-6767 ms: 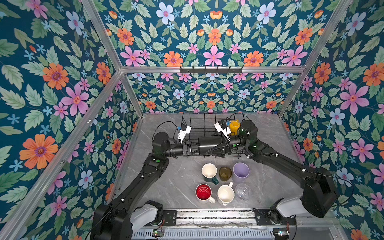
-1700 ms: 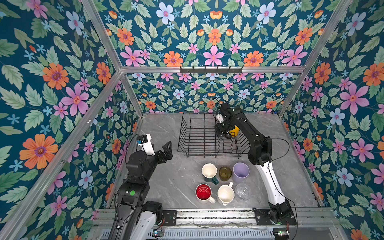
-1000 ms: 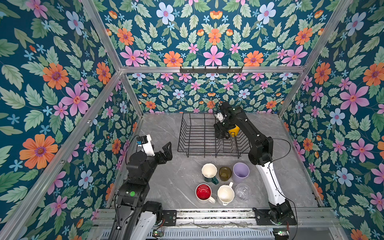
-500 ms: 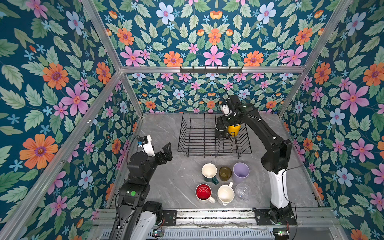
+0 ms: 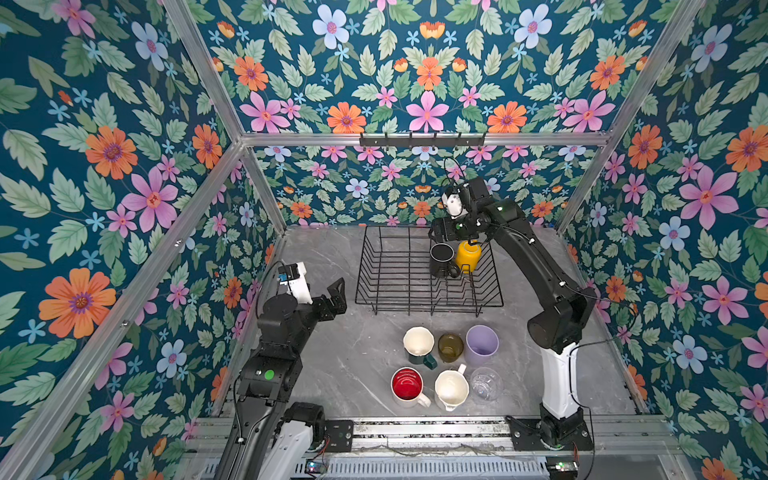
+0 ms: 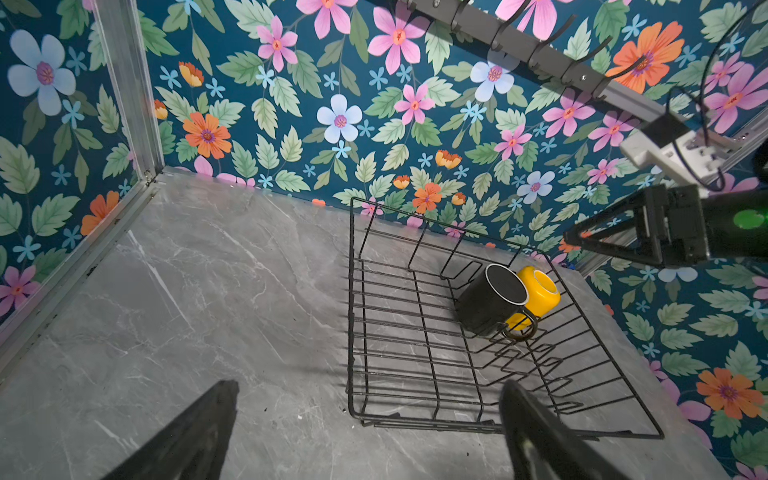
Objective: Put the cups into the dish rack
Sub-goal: 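Raise the right gripper and pull it back from the rack, then lower the right gripper over the lavender cup on the table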
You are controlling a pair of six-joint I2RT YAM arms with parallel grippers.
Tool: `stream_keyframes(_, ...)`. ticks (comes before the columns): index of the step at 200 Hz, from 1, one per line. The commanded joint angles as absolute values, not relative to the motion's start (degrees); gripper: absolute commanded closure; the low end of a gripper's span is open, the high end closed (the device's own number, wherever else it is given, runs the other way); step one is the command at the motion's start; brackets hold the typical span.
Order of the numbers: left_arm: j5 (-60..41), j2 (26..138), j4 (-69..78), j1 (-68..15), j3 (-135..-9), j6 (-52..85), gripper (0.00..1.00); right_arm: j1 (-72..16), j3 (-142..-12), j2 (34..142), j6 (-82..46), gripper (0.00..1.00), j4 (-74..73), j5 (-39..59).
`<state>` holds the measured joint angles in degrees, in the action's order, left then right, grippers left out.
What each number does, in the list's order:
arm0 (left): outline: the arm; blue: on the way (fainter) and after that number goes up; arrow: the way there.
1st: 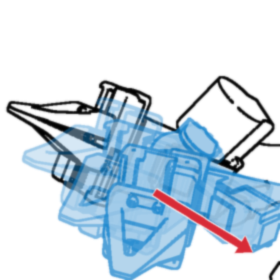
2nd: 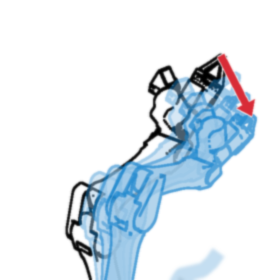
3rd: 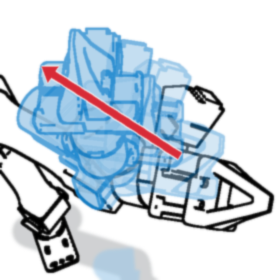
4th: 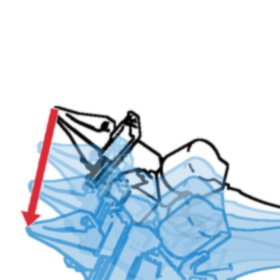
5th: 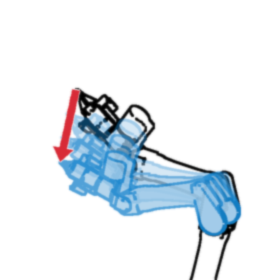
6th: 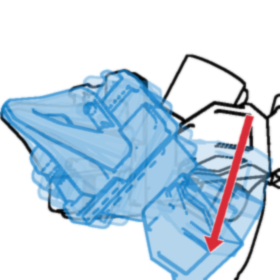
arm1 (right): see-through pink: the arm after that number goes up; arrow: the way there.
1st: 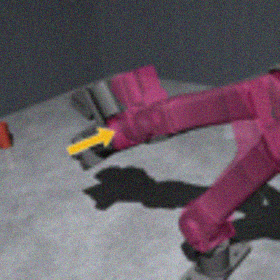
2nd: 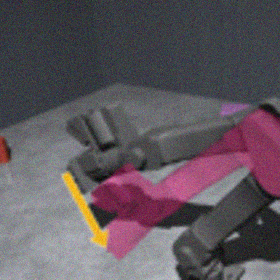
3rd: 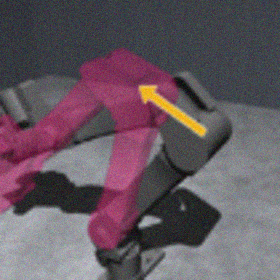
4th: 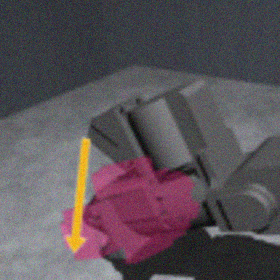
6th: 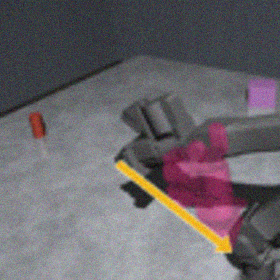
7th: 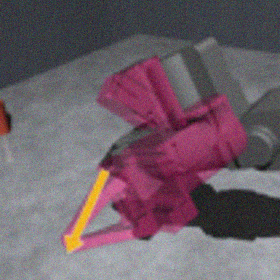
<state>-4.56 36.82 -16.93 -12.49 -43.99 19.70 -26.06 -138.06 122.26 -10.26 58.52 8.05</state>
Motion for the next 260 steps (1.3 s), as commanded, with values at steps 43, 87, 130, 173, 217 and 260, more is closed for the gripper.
stream_keyframes(43,-7.3,43.4,-11.9,-12.5,-44.1,18.0,0.0,-24.3,-143.3,124.1,-7.6,0.08,64.2,8.6)
stream_keyframes(87,-5.8,43.2,-5.8,-12.5,-41.6,21.8,0.0,-23.9,-133.6,116.6,-8.2,0.1,64.4,10.9)
stream_keyframes(130,-7.4,42.9,-3.0,-12.5,-40.7,24.4,0.0,-23.8,-109.3,98.0,-10.7,0.11,56.8,9.8)
stream_keyframes(173,-8.3,40.3,-5.6,-12.5,-40.4,22.3,0.0,-23.7,-90.8,80.1,-14.4,0.17,56.4,5.7)
stream_keyframes(217,-7.0,37.5,-7.1,-12.5,-39.7,21.0,0.0,-23.8,-80.3,70.4,-17.1,0.21,59.5,3.6)
stream_keyframes(260,-5.5,34.5,-8.7,-12.5,-39.2,20.7,0.0,-23.9,-71.0,65.1,-20.6,0.32,59.4,4.9)
